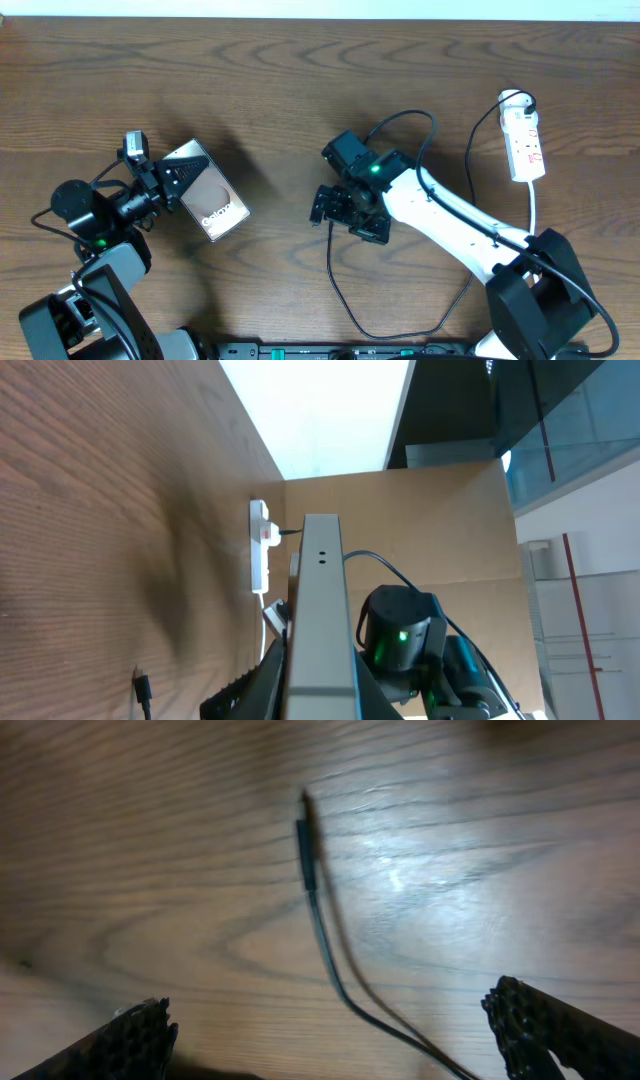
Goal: Plug charger to phone and switch on socket
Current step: 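Move the open right gripper over the black cable's connector end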
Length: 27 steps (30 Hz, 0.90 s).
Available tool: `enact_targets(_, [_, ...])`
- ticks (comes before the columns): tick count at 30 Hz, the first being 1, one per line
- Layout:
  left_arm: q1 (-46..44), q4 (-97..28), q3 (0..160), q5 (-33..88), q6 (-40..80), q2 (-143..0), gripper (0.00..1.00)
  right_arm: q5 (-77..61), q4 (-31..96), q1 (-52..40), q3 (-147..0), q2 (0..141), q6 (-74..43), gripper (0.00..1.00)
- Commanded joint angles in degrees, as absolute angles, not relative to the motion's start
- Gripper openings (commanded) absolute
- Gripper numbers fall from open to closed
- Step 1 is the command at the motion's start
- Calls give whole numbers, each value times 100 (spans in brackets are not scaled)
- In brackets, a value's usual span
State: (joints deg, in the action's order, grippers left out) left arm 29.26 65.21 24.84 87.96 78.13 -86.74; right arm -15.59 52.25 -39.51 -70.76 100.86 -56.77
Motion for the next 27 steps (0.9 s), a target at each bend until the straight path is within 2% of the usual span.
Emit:
enact_targets(1, [2963, 6591, 2576, 8764, 7776, -8604, 8, -1509, 5299, -3865, -7157, 10136, -5649, 99])
enact_targets(10, [2963, 6591, 2574, 8761, 7776, -8604, 7, -1494, 5295, -3889, -7157, 10479, -5651, 99])
enact_targets(16, [2963, 6589, 2574, 8766, 7776, -8604, 8, -1490, 5111, -3924, -7157, 10814, -5651, 95])
enact_targets(27, [2963, 6589, 2574, 8803, 7679, -8604, 7, -755, 5214, -4075, -7157, 10847, -5717, 99])
